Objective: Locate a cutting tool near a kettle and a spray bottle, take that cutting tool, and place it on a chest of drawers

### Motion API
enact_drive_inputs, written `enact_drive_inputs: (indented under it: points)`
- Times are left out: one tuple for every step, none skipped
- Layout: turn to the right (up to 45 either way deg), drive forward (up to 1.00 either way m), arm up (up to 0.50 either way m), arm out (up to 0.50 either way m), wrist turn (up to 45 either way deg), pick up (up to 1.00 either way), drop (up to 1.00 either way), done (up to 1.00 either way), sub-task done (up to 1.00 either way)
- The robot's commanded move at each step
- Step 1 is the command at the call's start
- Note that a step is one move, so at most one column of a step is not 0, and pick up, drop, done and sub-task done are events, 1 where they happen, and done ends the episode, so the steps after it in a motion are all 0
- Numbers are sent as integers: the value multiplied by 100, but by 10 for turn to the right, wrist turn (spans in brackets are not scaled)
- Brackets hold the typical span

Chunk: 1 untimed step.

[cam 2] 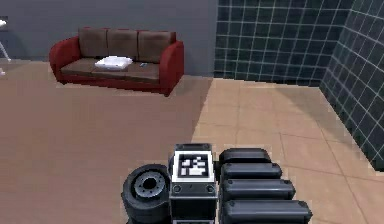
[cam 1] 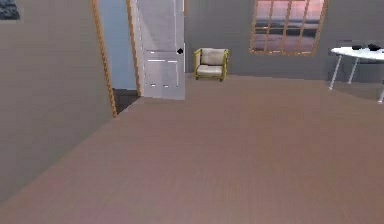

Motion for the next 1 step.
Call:
enact_drive_inputs:
  points:
    - [-120,0,0,0,0,0,0,0,0]
